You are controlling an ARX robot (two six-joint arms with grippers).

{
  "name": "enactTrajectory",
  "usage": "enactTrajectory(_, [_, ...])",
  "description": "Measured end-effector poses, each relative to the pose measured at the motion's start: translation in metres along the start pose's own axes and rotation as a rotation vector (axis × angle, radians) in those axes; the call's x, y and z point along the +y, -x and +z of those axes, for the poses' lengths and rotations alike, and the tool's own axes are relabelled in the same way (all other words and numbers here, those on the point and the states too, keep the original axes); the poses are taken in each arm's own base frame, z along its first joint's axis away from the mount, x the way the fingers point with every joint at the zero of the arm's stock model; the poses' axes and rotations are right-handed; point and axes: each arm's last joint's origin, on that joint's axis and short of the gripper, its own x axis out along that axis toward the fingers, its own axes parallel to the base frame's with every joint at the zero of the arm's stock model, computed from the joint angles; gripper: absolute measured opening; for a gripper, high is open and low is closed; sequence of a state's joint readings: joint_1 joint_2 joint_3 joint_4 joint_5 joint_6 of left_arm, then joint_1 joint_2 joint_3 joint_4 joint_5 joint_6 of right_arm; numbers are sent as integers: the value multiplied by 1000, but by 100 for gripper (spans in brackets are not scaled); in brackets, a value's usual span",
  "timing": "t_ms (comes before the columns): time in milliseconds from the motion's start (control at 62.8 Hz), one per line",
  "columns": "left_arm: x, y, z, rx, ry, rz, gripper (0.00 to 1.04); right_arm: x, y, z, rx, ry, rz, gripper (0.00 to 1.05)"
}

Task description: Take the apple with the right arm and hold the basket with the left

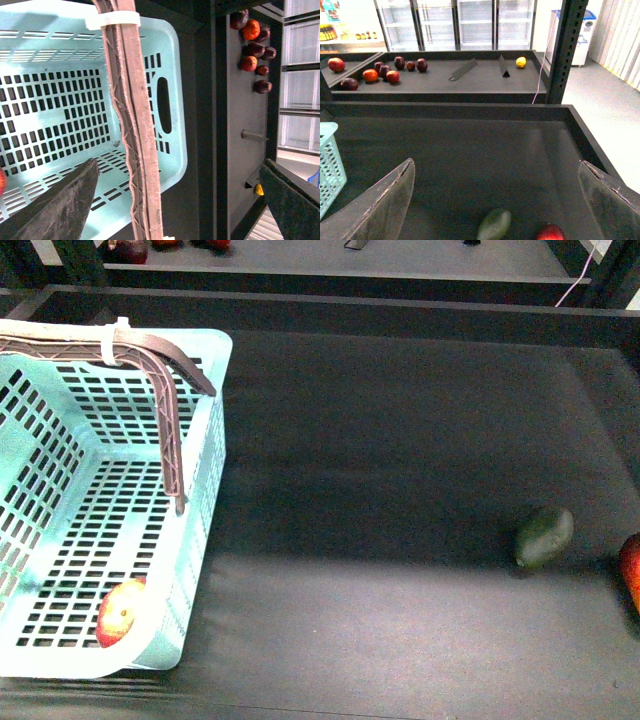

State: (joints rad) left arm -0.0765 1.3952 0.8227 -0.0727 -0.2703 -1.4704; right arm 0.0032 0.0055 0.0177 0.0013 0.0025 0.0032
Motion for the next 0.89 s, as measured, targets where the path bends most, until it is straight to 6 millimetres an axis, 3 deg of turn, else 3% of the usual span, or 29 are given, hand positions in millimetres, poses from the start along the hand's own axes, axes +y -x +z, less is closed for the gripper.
enactTrajectory(191, [1, 1, 0, 13, -25, -18, 97, 0, 0, 0, 0, 0, 0, 96])
enactTrajectory(239, [7, -3, -1, 74, -158, -193, 88, 0, 0, 0, 0, 0, 0, 96])
enactTrajectory(319, [39, 7, 2, -59, -722, -561, 65, 0, 0, 0, 0, 0, 1, 96])
enactTrajectory(382, [45, 19, 9, -228, -978, -631, 52, 0, 0, 0, -1, 0, 0, 96])
enactTrajectory(494, [62, 34, 13, -341, -1195, -627, 29, 0, 0, 0, -1, 0, 0, 96])
enactTrajectory(621, [83, 43, 12, -350, -1266, -607, 4, 0, 0, 0, -1, 0, 0, 96])
enactTrajectory(892, [112, 64, 12, -359, -1290, -605, 3, 0, 0, 0, -1, 0, 0, 96])
